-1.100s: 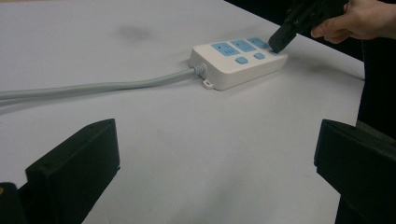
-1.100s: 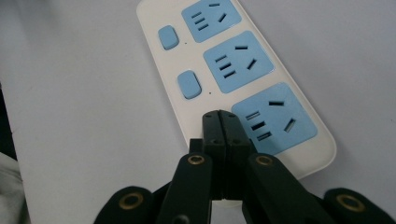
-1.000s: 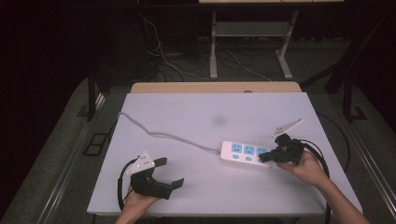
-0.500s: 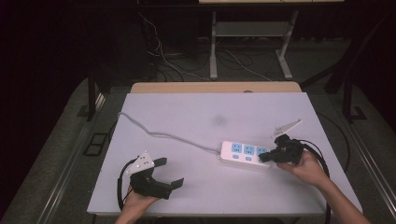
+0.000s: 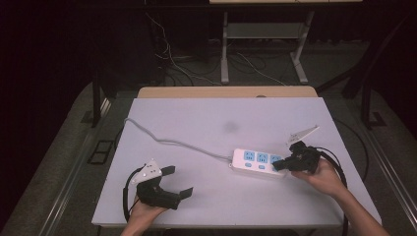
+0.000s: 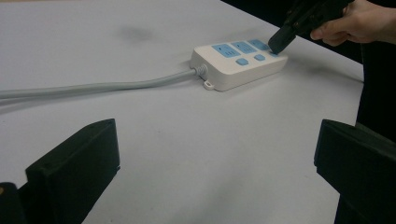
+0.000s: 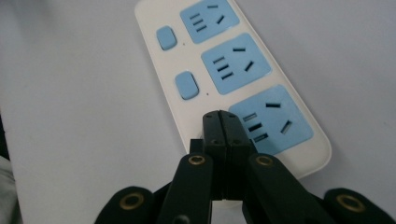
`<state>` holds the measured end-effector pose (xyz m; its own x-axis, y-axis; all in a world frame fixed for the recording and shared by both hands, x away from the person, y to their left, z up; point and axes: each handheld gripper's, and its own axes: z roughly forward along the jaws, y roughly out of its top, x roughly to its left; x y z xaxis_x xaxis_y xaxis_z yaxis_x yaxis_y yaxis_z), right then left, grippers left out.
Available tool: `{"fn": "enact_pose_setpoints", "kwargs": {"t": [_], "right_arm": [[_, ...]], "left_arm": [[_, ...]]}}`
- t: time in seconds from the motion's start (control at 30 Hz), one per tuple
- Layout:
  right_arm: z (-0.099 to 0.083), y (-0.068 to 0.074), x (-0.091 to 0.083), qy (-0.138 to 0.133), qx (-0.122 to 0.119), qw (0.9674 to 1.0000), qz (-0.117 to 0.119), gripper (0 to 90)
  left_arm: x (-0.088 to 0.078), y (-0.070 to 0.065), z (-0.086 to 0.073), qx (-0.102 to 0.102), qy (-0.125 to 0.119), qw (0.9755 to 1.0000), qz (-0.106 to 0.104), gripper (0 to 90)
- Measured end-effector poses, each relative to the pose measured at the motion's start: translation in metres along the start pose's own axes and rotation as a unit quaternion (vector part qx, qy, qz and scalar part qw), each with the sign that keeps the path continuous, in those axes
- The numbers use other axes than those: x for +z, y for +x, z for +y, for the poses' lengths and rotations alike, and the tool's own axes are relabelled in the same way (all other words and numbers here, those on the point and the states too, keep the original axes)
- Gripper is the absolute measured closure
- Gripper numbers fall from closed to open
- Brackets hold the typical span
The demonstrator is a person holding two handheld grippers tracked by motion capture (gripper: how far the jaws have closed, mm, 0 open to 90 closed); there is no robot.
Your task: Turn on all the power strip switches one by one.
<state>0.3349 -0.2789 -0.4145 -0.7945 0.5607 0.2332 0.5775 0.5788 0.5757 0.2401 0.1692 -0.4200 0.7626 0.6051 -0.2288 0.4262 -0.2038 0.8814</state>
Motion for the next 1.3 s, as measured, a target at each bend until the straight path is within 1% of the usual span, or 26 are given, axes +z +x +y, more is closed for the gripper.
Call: {"fn": "enact_pose_setpoints", "kwargs": {"t": [0.1,0.27,0.4,0.7,0.8,0.97,1.1,1.3], "right_arm": [[0.001,0.001,0.001,0.004,0.000,1.0000,0.006,90.0],[0.006,0.008,0.001,0.011,-0.008,0.9999,0.005,90.0],[0.013,0.013,-0.002,0.010,-0.019,0.9997,0.005,90.0],[0.029,0.022,-0.011,0.007,-0.034,0.9994,0.005,90.0],[0.034,0.026,-0.013,0.009,-0.041,0.9991,0.004,90.0],[0.044,0.031,-0.017,0.005,-0.049,0.9988,0.003,90.0],[0.049,0.032,-0.015,0.006,-0.053,0.9986,0.005,90.0],[0.053,0.033,-0.005,0.012,-0.052,0.9985,0.010,90.0]], "left_arm": [[0.000,0.000,0.000,0.000,0.000,1.0000,0.000,0.0],[0.000,0.000,0.000,-0.001,-0.001,1.0000,0.000,0.0],[0.000,0.000,0.000,-0.001,-0.001,1.0000,0.000,0.0],[0.000,0.000,0.000,0.000,-0.001,1.0000,0.000,0.0],[0.001,0.000,0.000,0.001,0.001,1.0000,0.000,0.0],[0.001,0.001,0.000,0.000,0.000,1.0000,0.001,0.0],[0.001,0.002,0.000,0.000,-0.001,1.0000,0.001,0.0],[0.001,0.002,0.000,0.001,0.001,1.0000,0.000,0.0]]}}
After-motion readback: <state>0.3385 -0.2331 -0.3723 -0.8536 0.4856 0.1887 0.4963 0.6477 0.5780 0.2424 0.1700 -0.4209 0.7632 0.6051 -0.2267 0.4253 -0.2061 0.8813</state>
